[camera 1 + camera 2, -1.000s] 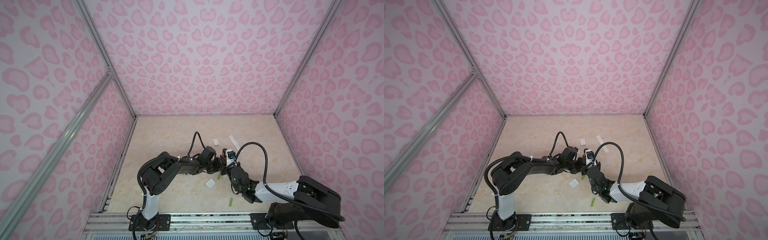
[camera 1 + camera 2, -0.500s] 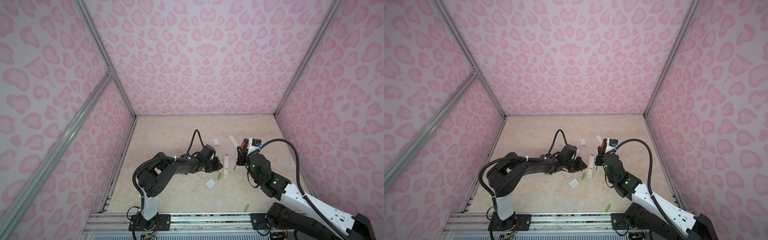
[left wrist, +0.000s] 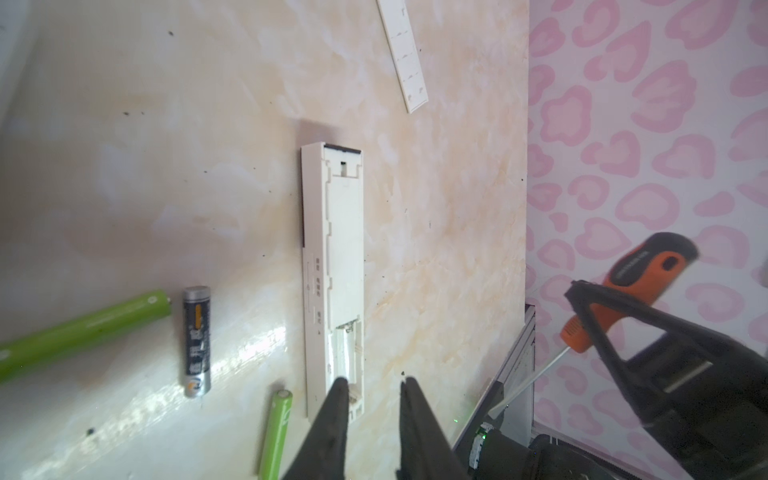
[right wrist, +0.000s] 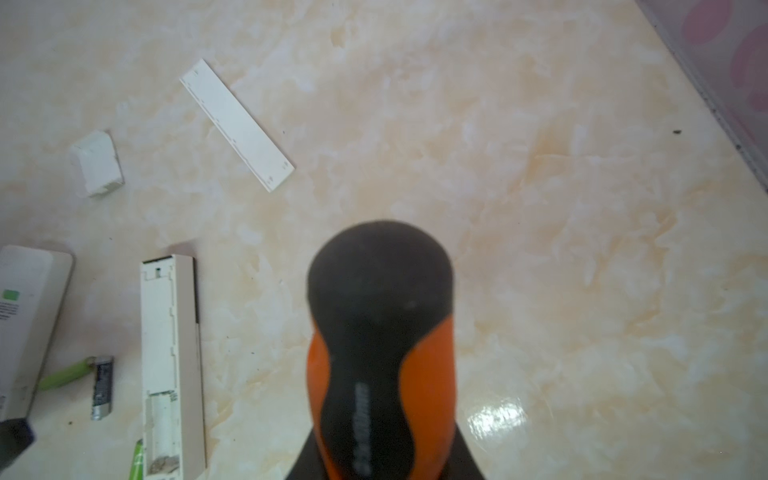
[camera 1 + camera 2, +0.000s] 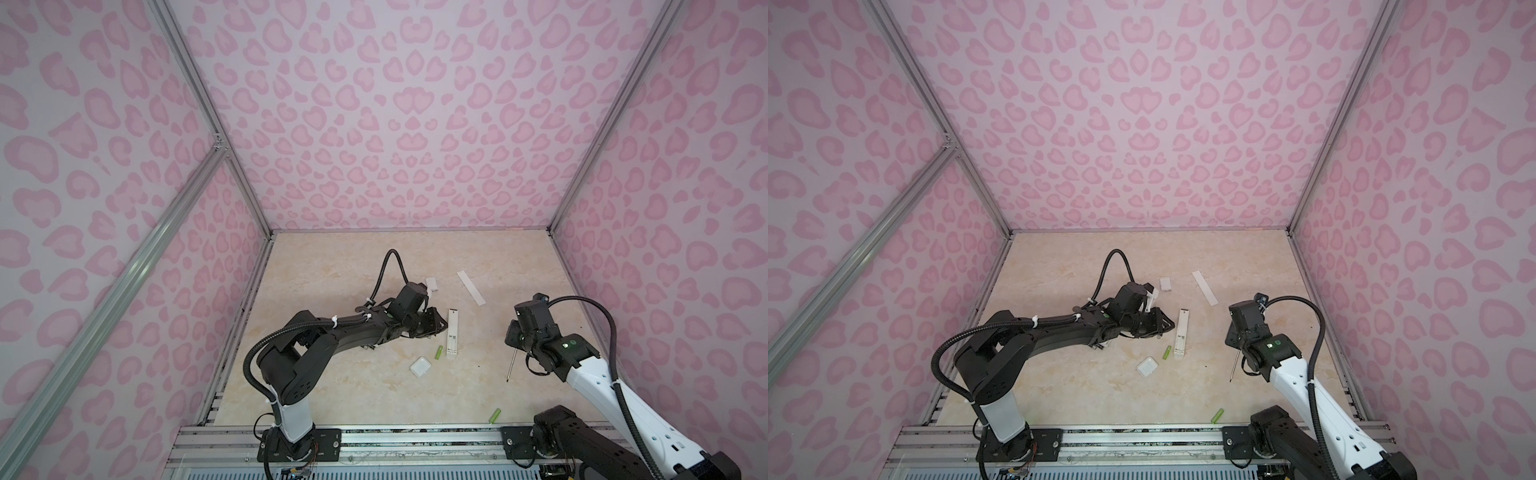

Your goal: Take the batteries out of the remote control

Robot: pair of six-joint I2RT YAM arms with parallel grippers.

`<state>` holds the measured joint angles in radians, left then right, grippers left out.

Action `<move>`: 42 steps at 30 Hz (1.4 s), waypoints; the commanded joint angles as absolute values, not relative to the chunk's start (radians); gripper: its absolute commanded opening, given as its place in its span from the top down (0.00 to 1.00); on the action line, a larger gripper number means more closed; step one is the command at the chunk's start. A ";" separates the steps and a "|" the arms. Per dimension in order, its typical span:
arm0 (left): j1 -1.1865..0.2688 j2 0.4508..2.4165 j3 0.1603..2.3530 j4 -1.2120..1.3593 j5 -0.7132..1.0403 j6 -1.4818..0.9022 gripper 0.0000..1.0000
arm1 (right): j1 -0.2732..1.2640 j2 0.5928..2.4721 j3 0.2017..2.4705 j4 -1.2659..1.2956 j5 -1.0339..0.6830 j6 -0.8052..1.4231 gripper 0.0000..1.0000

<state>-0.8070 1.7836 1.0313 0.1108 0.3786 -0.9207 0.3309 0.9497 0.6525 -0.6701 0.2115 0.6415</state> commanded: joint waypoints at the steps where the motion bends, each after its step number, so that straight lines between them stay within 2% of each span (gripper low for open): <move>1: -0.795 1.745 1.019 0.077 0.395 -0.856 0.74 | 0.317 1.014 0.655 -0.733 0.187 0.617 1.00; 5: -0.789 1.689 0.993 0.032 0.386 -0.785 0.74 | 0.296 1.100 0.643 -0.666 0.144 0.614 1.00; 9: -0.794 1.618 0.942 0.015 0.367 -0.719 0.73 | 0.294 1.180 0.648 -0.639 0.136 0.620 0.84; 14: -0.799 1.558 0.891 -0.016 0.330 -0.677 0.73 | 0.292 1.266 0.645 -0.635 0.122 0.622 0.75; 19: -0.811 1.540 0.871 -0.022 0.313 -0.658 0.73 | 0.292 1.261 0.632 -0.629 0.115 0.633 0.64; 27: -0.817 1.524 0.866 -0.041 0.283 -0.634 0.73 | 0.294 1.230 0.647 -0.677 0.104 0.640 0.62; 34: -0.811 1.492 0.870 -0.085 0.210 -0.608 0.74 | 0.319 1.128 0.625 -0.765 0.117 0.659 0.63; 42: -0.734 1.385 0.835 -0.176 0.121 -0.566 0.74 | 0.335 0.968 0.594 -0.628 0.125 0.639 0.61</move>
<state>-0.7536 1.4265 0.8413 -0.1242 0.1814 -0.6060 0.3336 1.0004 0.6018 -0.6914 0.1047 0.6460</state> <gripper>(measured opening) 0.260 0.393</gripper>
